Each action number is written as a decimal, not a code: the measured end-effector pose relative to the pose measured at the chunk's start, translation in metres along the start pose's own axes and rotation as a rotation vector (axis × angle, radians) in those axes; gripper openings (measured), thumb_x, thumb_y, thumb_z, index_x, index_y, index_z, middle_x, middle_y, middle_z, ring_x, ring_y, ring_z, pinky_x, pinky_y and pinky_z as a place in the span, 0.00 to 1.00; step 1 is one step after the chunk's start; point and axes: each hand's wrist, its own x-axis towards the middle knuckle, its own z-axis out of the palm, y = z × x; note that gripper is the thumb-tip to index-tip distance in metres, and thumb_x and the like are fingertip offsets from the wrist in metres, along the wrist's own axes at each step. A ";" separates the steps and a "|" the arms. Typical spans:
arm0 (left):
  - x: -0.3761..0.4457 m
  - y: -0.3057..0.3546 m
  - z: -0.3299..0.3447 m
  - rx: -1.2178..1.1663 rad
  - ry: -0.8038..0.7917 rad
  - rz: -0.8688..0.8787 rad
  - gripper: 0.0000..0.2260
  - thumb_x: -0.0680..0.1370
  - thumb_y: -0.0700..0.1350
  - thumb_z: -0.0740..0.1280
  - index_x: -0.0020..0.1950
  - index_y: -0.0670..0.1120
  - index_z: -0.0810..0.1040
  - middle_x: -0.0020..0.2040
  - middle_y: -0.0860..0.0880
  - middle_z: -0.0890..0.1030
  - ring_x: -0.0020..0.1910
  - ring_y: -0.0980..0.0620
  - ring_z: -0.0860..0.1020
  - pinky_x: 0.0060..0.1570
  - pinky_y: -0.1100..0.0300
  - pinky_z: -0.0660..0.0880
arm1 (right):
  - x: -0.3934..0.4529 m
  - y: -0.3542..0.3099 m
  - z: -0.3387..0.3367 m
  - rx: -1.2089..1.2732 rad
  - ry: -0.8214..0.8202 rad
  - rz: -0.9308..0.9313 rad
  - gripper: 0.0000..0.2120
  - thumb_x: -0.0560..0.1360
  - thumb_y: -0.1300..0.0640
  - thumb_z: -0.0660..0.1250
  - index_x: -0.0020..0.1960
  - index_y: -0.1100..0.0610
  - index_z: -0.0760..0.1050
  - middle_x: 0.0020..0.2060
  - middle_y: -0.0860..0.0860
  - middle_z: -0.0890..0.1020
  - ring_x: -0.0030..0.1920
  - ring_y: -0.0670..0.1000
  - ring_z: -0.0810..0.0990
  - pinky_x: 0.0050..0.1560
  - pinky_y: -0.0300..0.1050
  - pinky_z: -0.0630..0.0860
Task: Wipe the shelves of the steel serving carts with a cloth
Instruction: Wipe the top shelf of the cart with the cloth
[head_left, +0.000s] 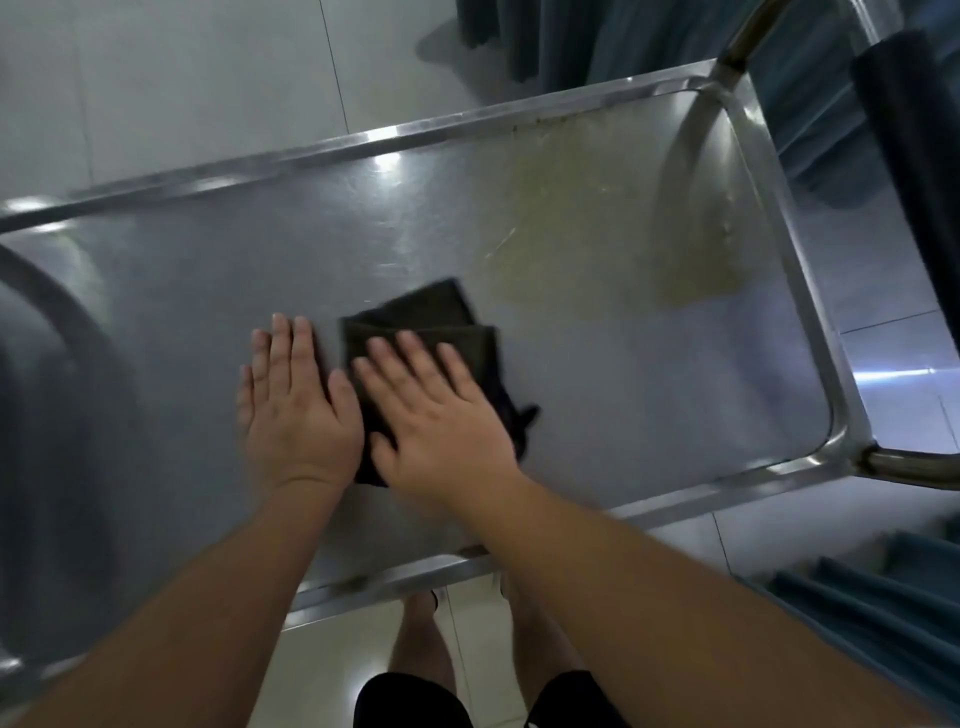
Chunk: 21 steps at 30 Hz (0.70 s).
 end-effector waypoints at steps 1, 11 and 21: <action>0.001 0.000 0.000 -0.016 -0.009 -0.016 0.31 0.82 0.53 0.50 0.85 0.46 0.60 0.86 0.48 0.58 0.85 0.48 0.53 0.83 0.48 0.48 | 0.015 0.001 -0.002 -0.040 -0.040 -0.116 0.34 0.82 0.41 0.53 0.85 0.50 0.52 0.84 0.48 0.51 0.84 0.52 0.43 0.81 0.59 0.44; -0.001 0.003 0.000 0.033 -0.024 0.023 0.32 0.83 0.57 0.50 0.86 0.47 0.57 0.86 0.47 0.56 0.85 0.47 0.51 0.83 0.47 0.47 | 0.000 0.208 -0.068 -0.142 0.017 0.100 0.36 0.79 0.39 0.55 0.85 0.47 0.54 0.84 0.47 0.56 0.84 0.52 0.52 0.82 0.58 0.51; -0.002 0.003 0.004 0.064 0.004 0.019 0.33 0.82 0.56 0.53 0.85 0.45 0.59 0.85 0.46 0.58 0.85 0.45 0.54 0.83 0.45 0.50 | 0.032 0.189 -0.075 0.073 0.236 1.034 0.37 0.81 0.41 0.47 0.85 0.57 0.48 0.84 0.56 0.50 0.84 0.58 0.48 0.81 0.64 0.48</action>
